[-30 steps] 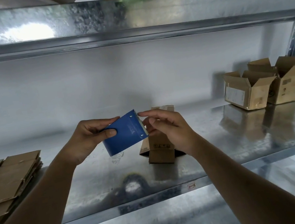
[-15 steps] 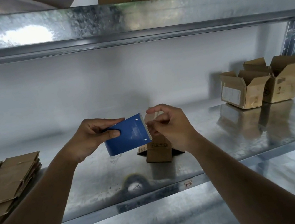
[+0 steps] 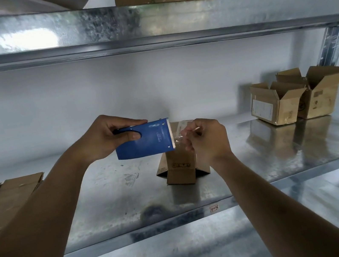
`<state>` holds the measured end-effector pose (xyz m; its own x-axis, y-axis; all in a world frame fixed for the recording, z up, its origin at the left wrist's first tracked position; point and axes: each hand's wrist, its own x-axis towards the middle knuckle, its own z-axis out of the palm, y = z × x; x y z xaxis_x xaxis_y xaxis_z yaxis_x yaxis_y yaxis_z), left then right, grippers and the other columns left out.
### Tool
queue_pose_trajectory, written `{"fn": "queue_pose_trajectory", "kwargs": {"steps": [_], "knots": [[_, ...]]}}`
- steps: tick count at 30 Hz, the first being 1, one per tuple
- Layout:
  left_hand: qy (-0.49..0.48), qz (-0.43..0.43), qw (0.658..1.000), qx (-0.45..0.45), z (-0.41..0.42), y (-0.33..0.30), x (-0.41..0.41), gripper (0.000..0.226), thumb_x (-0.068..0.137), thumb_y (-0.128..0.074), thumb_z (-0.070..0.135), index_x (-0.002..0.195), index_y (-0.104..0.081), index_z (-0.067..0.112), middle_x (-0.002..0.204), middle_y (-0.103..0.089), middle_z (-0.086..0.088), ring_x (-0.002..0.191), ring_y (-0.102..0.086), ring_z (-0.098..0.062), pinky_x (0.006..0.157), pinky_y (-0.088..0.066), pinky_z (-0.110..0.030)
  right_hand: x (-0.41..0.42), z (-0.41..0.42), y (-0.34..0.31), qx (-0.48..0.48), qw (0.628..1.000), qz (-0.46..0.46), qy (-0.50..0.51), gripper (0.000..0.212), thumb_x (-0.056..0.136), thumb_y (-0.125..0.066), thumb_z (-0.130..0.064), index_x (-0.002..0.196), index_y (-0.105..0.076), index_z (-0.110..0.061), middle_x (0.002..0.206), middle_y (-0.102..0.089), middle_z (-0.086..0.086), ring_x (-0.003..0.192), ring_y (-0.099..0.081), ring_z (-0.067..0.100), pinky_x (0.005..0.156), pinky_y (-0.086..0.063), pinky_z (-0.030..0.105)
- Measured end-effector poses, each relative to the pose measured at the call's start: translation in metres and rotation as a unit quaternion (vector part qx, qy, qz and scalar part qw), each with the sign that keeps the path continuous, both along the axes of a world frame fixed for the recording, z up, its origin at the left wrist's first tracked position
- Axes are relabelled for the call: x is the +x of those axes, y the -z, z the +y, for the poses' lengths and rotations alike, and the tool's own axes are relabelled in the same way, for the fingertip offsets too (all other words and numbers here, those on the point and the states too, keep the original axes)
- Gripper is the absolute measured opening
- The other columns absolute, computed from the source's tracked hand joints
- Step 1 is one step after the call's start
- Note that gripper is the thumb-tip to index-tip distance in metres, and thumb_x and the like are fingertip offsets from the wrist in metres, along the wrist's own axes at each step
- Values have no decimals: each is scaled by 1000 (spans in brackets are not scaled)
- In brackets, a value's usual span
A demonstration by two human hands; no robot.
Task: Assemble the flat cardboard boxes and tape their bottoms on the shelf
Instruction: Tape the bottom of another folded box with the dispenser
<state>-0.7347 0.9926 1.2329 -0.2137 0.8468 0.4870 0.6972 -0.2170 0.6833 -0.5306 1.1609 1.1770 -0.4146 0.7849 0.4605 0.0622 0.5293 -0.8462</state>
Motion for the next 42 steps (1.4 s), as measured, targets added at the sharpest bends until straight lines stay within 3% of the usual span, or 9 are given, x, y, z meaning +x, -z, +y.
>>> {"fn": "queue_pose_trajectory", "kwargs": {"steps": [3, 7, 13, 18, 23, 28, 31, 34, 42], "knots": [[-10, 23, 1000, -16, 4, -4, -1, 47, 92, -73, 8, 105, -74, 53, 104, -73, 33, 102, -69, 5, 76, -54, -11, 6, 4, -1, 21, 998, -27, 48, 37, 95, -69, -7, 68, -66, -32, 73, -74, -6, 69, -74, 19, 73, -65, 44], [-17, 41, 998, -39, 4, -10, -6, 36, 91, -74, 10, 116, -73, 37, 110, -73, 30, 109, -68, 2, 89, -55, -14, 19, 16, -3, 16, 996, -47, 80, 31, 95, -64, -5, 73, -68, -28, 66, -71, -17, 61, -72, 13, 71, -64, 43], [-58, 58, 995, -54, -1, -18, -6, 35, 83, -73, 31, 117, -73, 41, 114, -74, 25, 109, -69, -3, 86, -58, -21, 25, 19, -7, 36, 993, -71, 82, 33, 96, -58, -2, 76, -68, -26, 68, -72, -13, 59, -71, 11, 69, -64, 41], [-46, 32, 996, -69, -11, -13, -22, 37, 86, -73, 26, 122, -73, 32, 119, -75, 18, 111, -70, -6, 95, -56, -21, 22, 24, -4, 19, 994, -86, 63, 31, 96, -63, -2, 75, -71, -24, 68, -73, -11, 53, -71, 13, 66, -65, 42], [-47, 35, 995, -78, 3, -3, -41, 34, 91, -75, 17, 116, -74, 39, 116, -75, 21, 110, -69, -3, 97, -57, -29, 13, 26, 3, 35, 990, -102, 87, 32, 95, -63, -6, 75, -70, -30, 70, -74, -12, 59, -71, 11, 70, -64, 41], [-33, 58, 993, -101, 21, -6, -62, 34, 85, -79, 30, 109, -76, 55, 115, -74, 25, 114, -67, -9, 101, -55, -39, 6, 33, 3, 10, 989, -114, 91, 16, 96, -71, -19, 84, -73, -29, 68, -74, -13, 53, -68, 9, 69, -63, 36], [-3, 61, 991, -117, 26, -2, -71, 43, 88, -79, 21, 106, -74, 59, 115, -75, 23, 114, -67, -5, 99, -55, -37, 5, 35, 7, -40, 989, -122, 68, 12, 94, -76, -13, 88, -75, -23, 67, -75, -9, 56, -72, 17, 63, -64, 36], [22, 46, 991, -122, 31, 4, -74, 36, 82, -78, 32, 110, -75, 55, 118, -75, 20, 118, -66, -7, 105, -54, -43, 8, 35, 12, -73, 990, -108, 58, 12, 92, -78, -9, 85, -74, -17, 68, -76, -5, 48, -67, 17, 50, -55, 27], [25, 36, 991, -130, 37, 16, -83, 34, 82, -74, 38, 108, -74, 59, 119, -74, 20, 116, -66, -11, 96, -59, -46, 9, 36, 19, -133, 989, -68, 13, 9, 93, -78, -15, 85, -75, -15, 73, -78, 3, 53, -61, 25, 60, -58, 34]]}}
